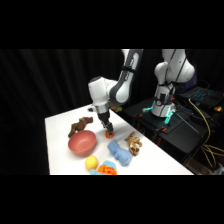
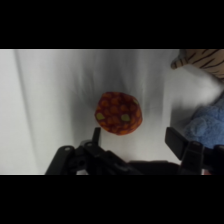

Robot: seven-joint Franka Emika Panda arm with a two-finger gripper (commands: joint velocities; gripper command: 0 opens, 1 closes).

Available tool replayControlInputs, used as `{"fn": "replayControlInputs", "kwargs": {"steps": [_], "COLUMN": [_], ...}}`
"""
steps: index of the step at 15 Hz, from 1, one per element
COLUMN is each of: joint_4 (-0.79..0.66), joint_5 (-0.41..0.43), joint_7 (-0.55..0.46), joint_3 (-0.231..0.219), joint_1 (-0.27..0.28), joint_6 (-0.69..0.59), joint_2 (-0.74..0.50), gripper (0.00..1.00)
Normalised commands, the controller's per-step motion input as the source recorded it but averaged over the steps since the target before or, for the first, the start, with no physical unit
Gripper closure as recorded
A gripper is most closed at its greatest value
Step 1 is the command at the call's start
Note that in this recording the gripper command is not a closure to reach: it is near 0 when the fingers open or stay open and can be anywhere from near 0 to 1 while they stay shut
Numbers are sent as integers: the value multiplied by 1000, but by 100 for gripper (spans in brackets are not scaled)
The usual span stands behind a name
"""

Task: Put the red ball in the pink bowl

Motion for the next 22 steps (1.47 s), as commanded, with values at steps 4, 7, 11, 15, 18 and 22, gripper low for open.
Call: {"fn": "replayControlInputs", "kwargs": {"steps": [4,7,11,15,18,22], "joint_4": [-5,-53,-3,5,-17,-69], "joint_5": [176,187,199,182,139,93], "joint_7": [-241,-225,-234,-213,-155,-71], "joint_3": [155,127,127,128,108,70], "joint_1": [-158,-135,-122,-120,-102,-50], "joint_6": [92,88,143,172,138,104], "joint_2": [28,-42,66,77,-9,-120], "gripper": [0,0,0,100,100,27]}}
